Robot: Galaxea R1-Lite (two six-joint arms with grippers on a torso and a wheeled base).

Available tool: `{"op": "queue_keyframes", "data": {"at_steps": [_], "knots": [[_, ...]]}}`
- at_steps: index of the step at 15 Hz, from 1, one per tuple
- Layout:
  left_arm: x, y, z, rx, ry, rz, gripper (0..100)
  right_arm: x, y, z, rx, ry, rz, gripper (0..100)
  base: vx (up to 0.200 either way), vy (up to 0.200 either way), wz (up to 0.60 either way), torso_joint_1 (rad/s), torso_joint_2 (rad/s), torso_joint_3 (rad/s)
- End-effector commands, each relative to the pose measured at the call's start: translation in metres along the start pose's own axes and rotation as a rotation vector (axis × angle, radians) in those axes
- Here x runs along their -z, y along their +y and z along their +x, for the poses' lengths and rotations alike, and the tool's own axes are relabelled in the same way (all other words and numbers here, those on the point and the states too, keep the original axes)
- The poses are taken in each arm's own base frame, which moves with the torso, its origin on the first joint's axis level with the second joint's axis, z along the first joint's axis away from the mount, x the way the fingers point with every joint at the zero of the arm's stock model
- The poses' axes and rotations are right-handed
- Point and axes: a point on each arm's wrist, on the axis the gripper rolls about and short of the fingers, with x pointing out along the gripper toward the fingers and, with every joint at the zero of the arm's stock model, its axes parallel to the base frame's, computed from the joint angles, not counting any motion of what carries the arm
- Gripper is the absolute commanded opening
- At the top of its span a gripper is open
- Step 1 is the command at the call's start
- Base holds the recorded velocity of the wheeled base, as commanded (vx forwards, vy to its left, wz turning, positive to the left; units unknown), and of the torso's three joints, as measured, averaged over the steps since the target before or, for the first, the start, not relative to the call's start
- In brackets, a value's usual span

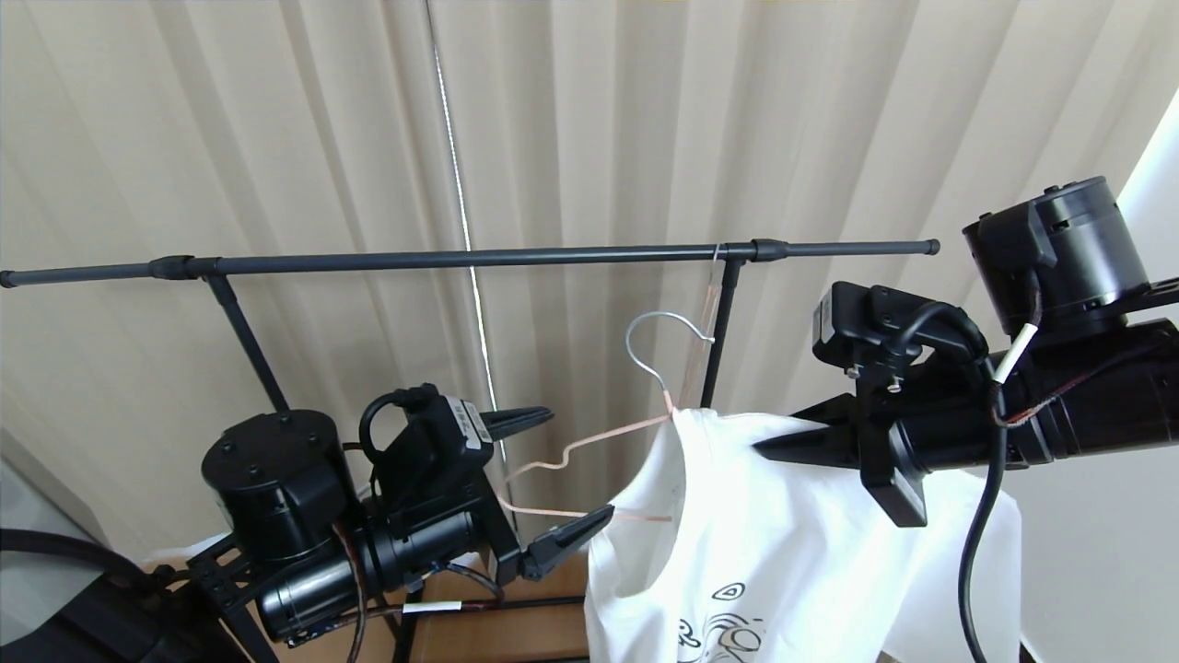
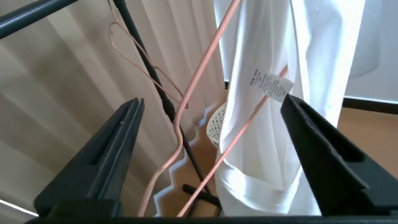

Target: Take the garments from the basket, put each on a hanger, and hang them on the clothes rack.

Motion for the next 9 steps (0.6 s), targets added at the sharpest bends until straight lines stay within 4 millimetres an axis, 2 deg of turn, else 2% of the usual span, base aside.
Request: {"op": "queue_keyframes", "data": {"at_steps": [1,6,8,9], "knots": [[-0.001,0.006,-0.001,-0.021,-0.006,0.001,100,0.005,-0.003,0.0,0.038,0.032,0.012,0,0.0,0.0,0.0,0.0,0.0,0.0],[0.002,0.022,0.003,-0.069,0.01,-0.039,100,0.006,-0.011,-0.002,0.237,0.107,0.007,0,0.0,0.0,0.0,0.0,0.0,0.0],[0.004,0.025,0.009,-0.094,0.081,-0.066,100,0.005,-0.013,-0.001,0.308,0.091,-0.005,0,0.0,0.0,0.0,0.0,0.0,0.0],[0.005,0.027,0.015,-0.159,0.163,-0.091,100,0.003,-0.013,0.002,0.391,0.089,-0.017,0,0.0,0.0,0.0,0.0,0.0,0.0]]}}
